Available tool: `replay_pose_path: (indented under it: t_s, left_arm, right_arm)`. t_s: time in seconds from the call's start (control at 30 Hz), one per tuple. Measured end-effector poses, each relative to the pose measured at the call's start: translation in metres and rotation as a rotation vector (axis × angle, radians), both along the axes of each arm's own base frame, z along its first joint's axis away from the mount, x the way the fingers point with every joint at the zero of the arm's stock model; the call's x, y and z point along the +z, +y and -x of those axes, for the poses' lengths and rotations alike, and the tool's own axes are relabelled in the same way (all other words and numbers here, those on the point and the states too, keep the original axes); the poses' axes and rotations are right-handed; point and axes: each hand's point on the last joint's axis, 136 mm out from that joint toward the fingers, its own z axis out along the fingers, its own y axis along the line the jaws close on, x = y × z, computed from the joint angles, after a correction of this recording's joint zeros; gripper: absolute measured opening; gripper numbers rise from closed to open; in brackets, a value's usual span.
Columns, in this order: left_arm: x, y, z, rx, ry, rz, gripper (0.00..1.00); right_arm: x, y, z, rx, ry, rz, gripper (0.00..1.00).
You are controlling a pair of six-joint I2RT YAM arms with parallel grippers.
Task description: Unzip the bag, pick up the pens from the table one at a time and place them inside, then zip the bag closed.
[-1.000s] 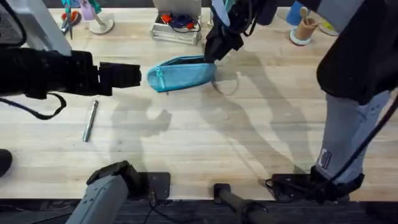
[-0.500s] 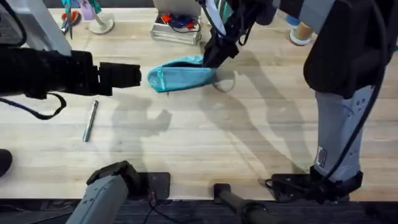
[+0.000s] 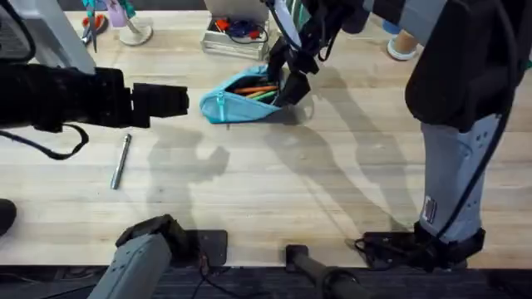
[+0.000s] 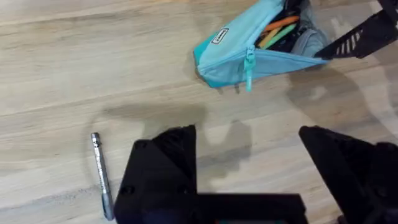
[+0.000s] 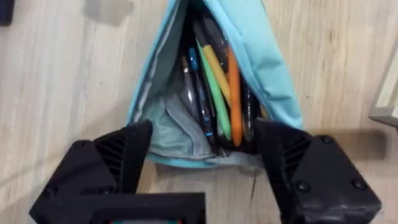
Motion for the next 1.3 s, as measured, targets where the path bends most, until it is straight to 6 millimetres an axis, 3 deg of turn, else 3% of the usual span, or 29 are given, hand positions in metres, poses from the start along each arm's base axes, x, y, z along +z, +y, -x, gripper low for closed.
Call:
replay_pose_path:
  t_s: [0.57,0.73,1.03,1.3]
  left_arm:
    - [0.0,0.0,0.0,0.0,0.0,0.0,0.995]
    - [0.0,0.0,0.0,0.0,0.0,0.0,0.995]
    - [0.0,0.0,0.0,0.0,0.0,0.0,0.995]
    - [0.0,0.0,0.0,0.0,0.0,0.0,0.995]
  right_arm:
    - [0.014,0.001,0.001,-0.065,0.069,-0.019,0.996]
    - [0.039,-0.001,0.0,-0.089,0.073,-0.018,0.996]
    - [0.104,-0.008,0.002,-0.14,-0.003,-0.053,0.996]
    - [0.153,-0.039,0.0,-0.245,-0.076,-0.068,0.996]
